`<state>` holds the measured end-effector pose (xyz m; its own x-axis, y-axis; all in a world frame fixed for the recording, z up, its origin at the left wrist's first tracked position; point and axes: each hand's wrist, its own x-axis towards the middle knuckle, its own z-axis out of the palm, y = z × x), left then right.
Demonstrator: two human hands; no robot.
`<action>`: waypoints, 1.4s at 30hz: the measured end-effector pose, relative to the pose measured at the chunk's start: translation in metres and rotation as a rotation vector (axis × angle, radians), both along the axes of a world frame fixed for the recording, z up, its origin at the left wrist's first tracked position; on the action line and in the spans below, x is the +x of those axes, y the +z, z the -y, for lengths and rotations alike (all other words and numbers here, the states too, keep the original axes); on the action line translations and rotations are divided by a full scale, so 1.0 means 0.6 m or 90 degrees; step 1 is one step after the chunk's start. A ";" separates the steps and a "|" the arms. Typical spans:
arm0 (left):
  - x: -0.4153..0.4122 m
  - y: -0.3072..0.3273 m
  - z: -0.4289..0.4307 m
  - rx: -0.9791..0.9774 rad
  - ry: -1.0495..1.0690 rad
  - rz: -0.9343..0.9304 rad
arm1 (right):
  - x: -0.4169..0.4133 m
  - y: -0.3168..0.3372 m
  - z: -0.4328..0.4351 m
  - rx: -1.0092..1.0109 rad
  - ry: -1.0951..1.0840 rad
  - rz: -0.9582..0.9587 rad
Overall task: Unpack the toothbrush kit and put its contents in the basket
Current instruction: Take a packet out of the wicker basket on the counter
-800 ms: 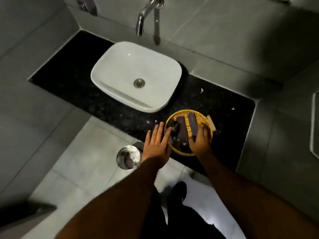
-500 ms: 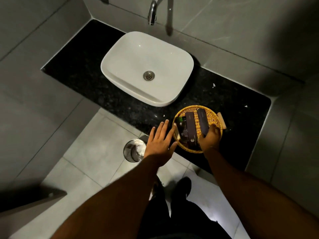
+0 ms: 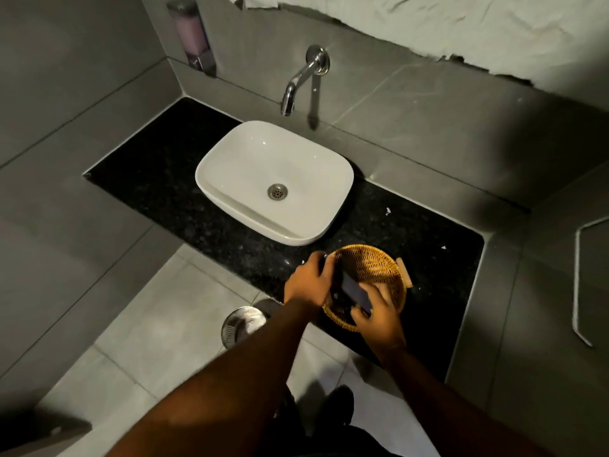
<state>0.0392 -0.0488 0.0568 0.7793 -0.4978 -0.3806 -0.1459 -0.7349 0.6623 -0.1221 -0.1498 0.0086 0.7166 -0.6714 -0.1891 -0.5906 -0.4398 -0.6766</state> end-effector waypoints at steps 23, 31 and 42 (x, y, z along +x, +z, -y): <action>0.030 0.020 -0.064 -0.213 0.233 -0.380 | 0.025 0.045 0.033 -0.046 0.181 0.046; 0.048 0.039 -0.073 -0.175 0.253 -0.300 | 0.043 0.050 0.033 -0.044 0.209 0.003; 0.041 0.075 -0.054 -0.335 0.115 -0.409 | 0.123 0.102 0.002 0.046 0.132 0.024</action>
<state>0.0636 -0.0164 0.1018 0.5756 -0.6224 -0.5304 0.4661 -0.2833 0.8382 -0.0481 -0.1509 0.0699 0.8453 -0.4944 -0.2026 -0.4667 -0.4984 -0.7306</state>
